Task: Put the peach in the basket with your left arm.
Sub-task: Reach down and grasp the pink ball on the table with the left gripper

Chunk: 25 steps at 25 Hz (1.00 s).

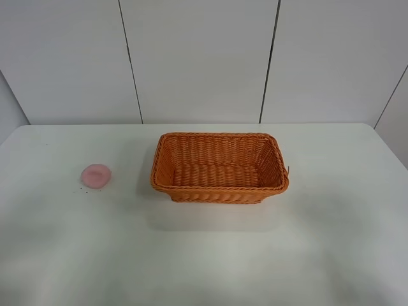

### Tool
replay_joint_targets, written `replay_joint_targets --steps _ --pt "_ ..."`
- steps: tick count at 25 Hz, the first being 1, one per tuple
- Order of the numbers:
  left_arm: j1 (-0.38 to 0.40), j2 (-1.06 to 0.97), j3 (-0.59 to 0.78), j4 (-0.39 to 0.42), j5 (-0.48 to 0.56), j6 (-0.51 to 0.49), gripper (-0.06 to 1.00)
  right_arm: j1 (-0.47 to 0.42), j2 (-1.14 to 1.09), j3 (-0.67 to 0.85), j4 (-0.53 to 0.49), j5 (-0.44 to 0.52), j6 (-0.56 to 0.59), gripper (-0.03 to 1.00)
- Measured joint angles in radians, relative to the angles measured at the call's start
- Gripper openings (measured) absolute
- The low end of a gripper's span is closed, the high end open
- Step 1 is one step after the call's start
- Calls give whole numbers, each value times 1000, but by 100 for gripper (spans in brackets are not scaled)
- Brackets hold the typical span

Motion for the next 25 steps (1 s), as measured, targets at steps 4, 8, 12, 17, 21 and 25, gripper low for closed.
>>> replay_joint_targets --steps 4,8,12,17,21,25 --pt "0 0 0 0 0 0 82 0 0 0 0 0 0 69" --pt "0 0 0 0 0 0 82 0 0 0 0 0 0 69" --pt "0 0 0 0 0 0 82 0 0 0 0 0 0 69" --pt "0 40 -52 -1 -20 0 82 0 0 0 0 0 0 69" --pt "0 222 -135 -1 -30 0 82 0 0 0 0 0 0 69" --pt "0 470 -229 -1 -51 0 82 0 0 0 0 0 0 69"
